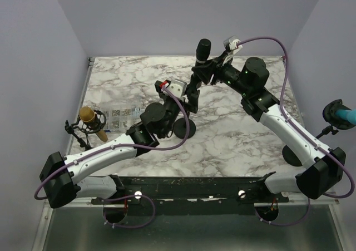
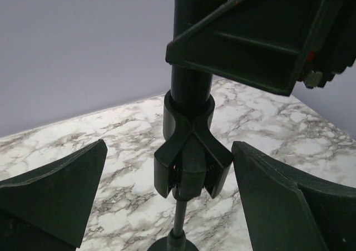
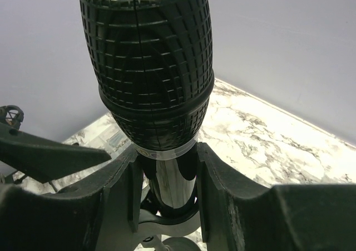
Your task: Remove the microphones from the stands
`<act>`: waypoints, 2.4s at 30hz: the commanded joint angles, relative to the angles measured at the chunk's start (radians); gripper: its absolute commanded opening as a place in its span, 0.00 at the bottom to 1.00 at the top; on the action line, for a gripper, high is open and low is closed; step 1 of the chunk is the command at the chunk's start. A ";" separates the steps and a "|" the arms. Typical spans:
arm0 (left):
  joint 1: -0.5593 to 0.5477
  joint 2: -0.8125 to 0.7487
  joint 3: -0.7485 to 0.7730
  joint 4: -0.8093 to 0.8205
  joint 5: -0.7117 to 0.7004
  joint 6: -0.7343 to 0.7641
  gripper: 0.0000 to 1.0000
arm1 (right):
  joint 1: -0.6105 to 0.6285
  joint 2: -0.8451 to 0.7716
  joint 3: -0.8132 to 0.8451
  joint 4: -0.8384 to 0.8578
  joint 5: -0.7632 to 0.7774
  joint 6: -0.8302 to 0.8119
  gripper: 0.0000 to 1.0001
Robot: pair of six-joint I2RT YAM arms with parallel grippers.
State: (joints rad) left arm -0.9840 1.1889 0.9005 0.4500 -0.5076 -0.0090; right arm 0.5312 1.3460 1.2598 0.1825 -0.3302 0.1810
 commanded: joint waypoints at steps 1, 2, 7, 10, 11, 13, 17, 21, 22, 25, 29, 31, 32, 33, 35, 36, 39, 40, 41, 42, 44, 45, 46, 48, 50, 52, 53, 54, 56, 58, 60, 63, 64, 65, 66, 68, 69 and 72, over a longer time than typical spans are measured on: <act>-0.005 0.035 0.060 0.037 -0.076 0.055 0.99 | 0.011 -0.055 0.018 0.009 -0.028 0.016 0.01; -0.005 0.043 0.067 0.027 -0.071 0.051 0.98 | 0.012 -0.058 0.018 0.010 -0.029 0.018 0.01; -0.005 0.086 0.102 -0.017 -0.054 0.015 0.97 | 0.011 -0.053 0.020 0.010 -0.042 0.026 0.01; -0.007 0.101 0.100 -0.022 -0.052 0.001 0.97 | 0.012 -0.050 0.016 0.012 -0.041 0.023 0.01; -0.007 0.104 0.099 -0.026 -0.053 -0.015 0.97 | 0.011 -0.050 0.015 0.013 -0.042 0.022 0.01; -0.007 0.108 0.097 -0.035 -0.052 -0.022 0.96 | 0.011 -0.049 0.013 0.015 -0.042 0.021 0.01; -0.007 0.105 0.093 -0.060 -0.041 -0.030 0.95 | 0.011 -0.048 0.012 0.019 -0.040 0.021 0.01; -0.007 0.100 0.091 -0.078 -0.036 -0.019 0.82 | 0.012 -0.051 0.005 0.026 -0.040 0.022 0.01; -0.007 0.100 0.096 -0.095 -0.018 -0.011 0.68 | 0.011 -0.050 0.006 0.027 -0.039 0.023 0.01; -0.006 0.110 0.135 -0.177 0.003 0.004 0.00 | 0.012 -0.052 0.006 0.026 -0.034 0.020 0.01; -0.006 0.105 0.127 -0.195 0.025 0.004 0.00 | 0.011 -0.053 0.008 0.022 -0.024 0.015 0.01; -0.006 0.093 0.102 -0.177 0.021 0.002 0.00 | 0.011 -0.051 0.011 0.018 -0.021 0.013 0.01; -0.006 0.087 0.091 -0.170 0.022 -0.003 0.00 | 0.012 -0.047 0.014 0.016 -0.019 0.013 0.01; -0.006 0.085 0.084 -0.166 0.023 -0.003 0.00 | 0.011 -0.046 0.019 0.013 -0.018 0.014 0.01; -0.005 0.083 0.075 -0.168 0.024 -0.014 0.00 | 0.011 -0.041 0.030 0.008 -0.018 0.018 0.01; -0.005 0.082 0.069 -0.165 0.025 -0.019 0.00 | 0.011 -0.038 0.039 0.002 -0.016 0.019 0.01; -0.006 0.080 0.050 -0.153 0.033 -0.028 0.00 | 0.010 -0.040 0.074 -0.015 0.002 0.026 0.01; -0.006 0.078 0.044 -0.150 0.038 -0.028 0.00 | 0.012 -0.045 0.087 -0.020 0.009 0.027 0.01; -0.006 0.077 0.039 -0.148 0.041 -0.026 0.00 | 0.011 -0.051 0.100 -0.025 0.019 0.026 0.01; -0.005 0.074 0.035 -0.146 0.040 -0.024 0.00 | 0.011 -0.058 0.117 -0.032 0.030 0.023 0.01; -0.005 0.067 0.023 -0.137 0.035 -0.025 0.00 | 0.010 -0.083 0.143 -0.043 0.060 0.019 0.01; -0.005 0.062 0.014 -0.132 0.035 -0.026 0.00 | 0.010 -0.096 0.151 -0.043 0.072 0.015 0.01; -0.006 0.058 0.008 -0.129 0.036 -0.029 0.00 | 0.010 -0.109 0.160 -0.040 0.085 0.016 0.01; -0.006 0.051 -0.007 -0.122 0.029 -0.042 0.00 | 0.010 -0.130 0.184 -0.038 0.112 0.013 0.01; -0.005 0.043 -0.018 -0.126 0.019 -0.055 0.00 | 0.010 -0.147 0.215 -0.042 0.158 0.005 0.01; -0.006 0.029 -0.036 -0.119 0.001 -0.064 0.00 | 0.010 -0.158 0.247 -0.059 0.214 -0.007 0.01; -0.005 0.024 -0.046 -0.112 -0.008 -0.067 0.00 | 0.011 -0.162 0.261 -0.070 0.261 -0.014 0.01; -0.005 0.017 -0.051 -0.108 -0.016 -0.068 0.00 | 0.010 -0.169 0.265 -0.087 0.334 -0.020 0.01; -0.006 0.014 -0.051 -0.111 -0.024 -0.072 0.00 | 0.011 -0.188 0.232 -0.096 0.490 -0.030 0.01; -0.005 0.020 -0.045 -0.115 -0.033 -0.087 0.00 | 0.010 -0.209 0.158 -0.086 0.632 -0.035 0.01; -0.004 0.032 -0.032 -0.128 -0.035 -0.106 0.00 | 0.010 -0.225 0.058 -0.069 0.730 -0.034 0.01; -0.005 0.049 -0.015 -0.155 -0.024 -0.141 0.00 | 0.010 -0.233 -0.072 -0.081 0.782 -0.006 0.01; -0.004 0.052 -0.014 -0.158 -0.020 -0.152 0.00 | 0.010 -0.232 -0.113 -0.088 0.786 0.018 0.01; -0.004 0.054 -0.013 -0.167 -0.018 -0.162 0.02 | 0.010 -0.229 -0.149 -0.096 0.785 0.038 0.01; -0.004 0.055 -0.009 -0.176 -0.018 -0.173 0.05 | 0.010 -0.221 -0.172 -0.108 0.782 0.067 0.01; -0.004 0.054 0.001 -0.209 -0.019 -0.195 0.35 | 0.010 -0.198 -0.203 -0.142 0.762 0.104 0.01; -0.004 0.051 0.006 -0.230 -0.012 -0.202 0.54 | 0.010 -0.184 -0.214 -0.153 0.753 0.106 0.01; -0.003 0.036 0.012 -0.260 0.024 -0.199 0.73 | 0.010 -0.123 -0.200 -0.217 0.812 0.085 0.01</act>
State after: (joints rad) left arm -0.9825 1.2118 0.9112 0.3450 -0.5323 -0.1375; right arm 0.5369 1.1942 1.0389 0.0223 0.3878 0.2436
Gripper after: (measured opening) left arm 0.629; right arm 0.436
